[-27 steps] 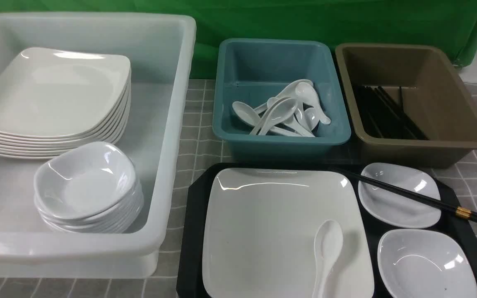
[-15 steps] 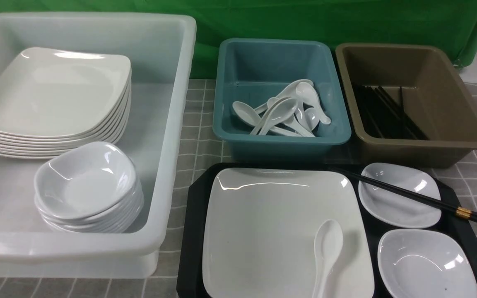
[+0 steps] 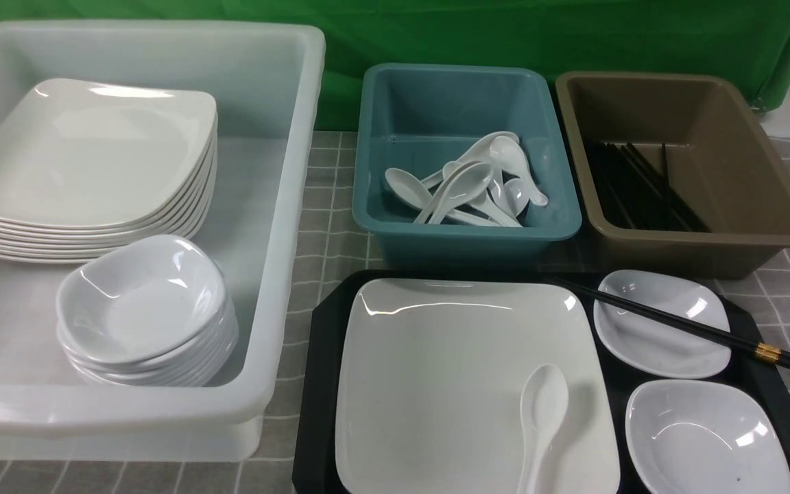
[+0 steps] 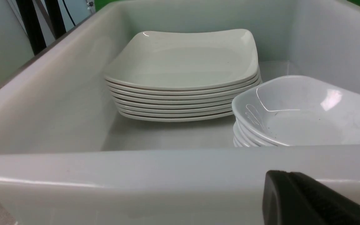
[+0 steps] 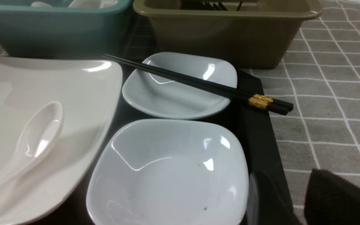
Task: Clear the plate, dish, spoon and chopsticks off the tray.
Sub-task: Use the right arm to grab a pair of chopsticks from the plate
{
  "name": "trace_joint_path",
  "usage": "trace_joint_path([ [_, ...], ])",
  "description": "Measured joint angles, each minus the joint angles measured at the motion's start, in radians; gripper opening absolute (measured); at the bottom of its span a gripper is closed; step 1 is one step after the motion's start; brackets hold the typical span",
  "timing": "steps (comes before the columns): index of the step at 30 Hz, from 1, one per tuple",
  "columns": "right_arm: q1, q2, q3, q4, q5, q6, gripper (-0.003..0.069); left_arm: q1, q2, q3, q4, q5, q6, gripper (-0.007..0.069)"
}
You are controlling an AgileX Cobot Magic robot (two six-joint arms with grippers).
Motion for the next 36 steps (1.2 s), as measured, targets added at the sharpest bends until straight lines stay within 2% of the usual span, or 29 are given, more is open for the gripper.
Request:
trace_joint_path([
  [2, 0.0, 0.0, 0.0, 0.0, 0.0, 0.0, 0.0239, 0.0, 0.0, 0.0, -0.029, -0.051, -0.011, 0.0011],
  [4, 0.0, 0.0, 0.0, 0.0, 0.0, 0.0, 0.0239, 0.0, 0.0, 0.0, -0.158, -0.107, -0.052, 0.0011],
  [5, 0.0, 0.0, 0.0, 0.0, 0.0, 0.0, 0.0239, 0.0, 0.0, 0.0, -0.158, -0.107, -0.052, 0.0011],
  [6, 0.0, 0.0, 0.0, 0.0, 0.0, 0.0, 0.0239, 0.0, 0.0, 0.0, -0.328, -0.15, -0.103, 0.0011],
  [7, 0.0, 0.0, 0.0, 0.0, 0.0, 0.0, 0.0239, 0.0, 0.0, 0.0, -0.39, -0.163, -0.115, 0.0011],
  [10, 0.0, 0.0, 0.0, 0.0, 0.0, 0.0, 0.0239, 0.0, 0.0, 0.0, -0.533, -0.209, -0.161, 0.0011],
  [12, 0.0, 0.0, 0.0, 0.0, 0.0, 0.0, 0.0239, 0.0, 0.0, 0.0, -0.571, -0.248, -0.193, 0.0011],
  [14, 0.0, 0.0, 0.0, 0.0, 0.0, 0.0, 0.0239, 0.0, 0.0, -0.006, -0.585, -0.254, -0.225, 0.0011],
  [17, 0.0, 0.0, 0.0, 0.0, 0.0, 0.0, 0.0239, 0.0, 0.021, -0.083, -0.553, -0.158, -0.219, 0.0011],
  [22, 0.0, 0.0, 0.0, 0.0, 0.0, 0.0, 0.0239, -0.023, 0.257, -0.335, -0.474, 0.073, 0.006, 0.0011],
  [26, 0.0, 0.0, 0.0, 0.0, 0.0, 0.0, 0.0239, -0.137, 0.524, -0.523, -0.423, 0.19, 0.13, 0.0011],
  [28, 0.0, 0.0, 0.0, 0.0, 0.0, 0.0, 0.0239, -0.227, 0.646, -0.608, -0.386, 0.233, 0.147, 0.0011],
  [30, 0.0, 0.0, 0.0, 0.0, 0.0, 0.0, 0.0239, -0.255, 0.685, -0.63, -0.375, 0.239, 0.15, 0.0011],
  [32, 0.0, 0.0, 0.0, 0.0, 0.0, 0.0, 0.0239, -0.34, 0.799, -0.676, -0.361, 0.243, 0.158, 0.0011],
  [36, 0.0, 0.0, 0.0, 0.0, 0.0, 0.0, 0.0239, -0.403, 0.894, -0.689, -0.357, 0.246, 0.174, 0.0011],
])
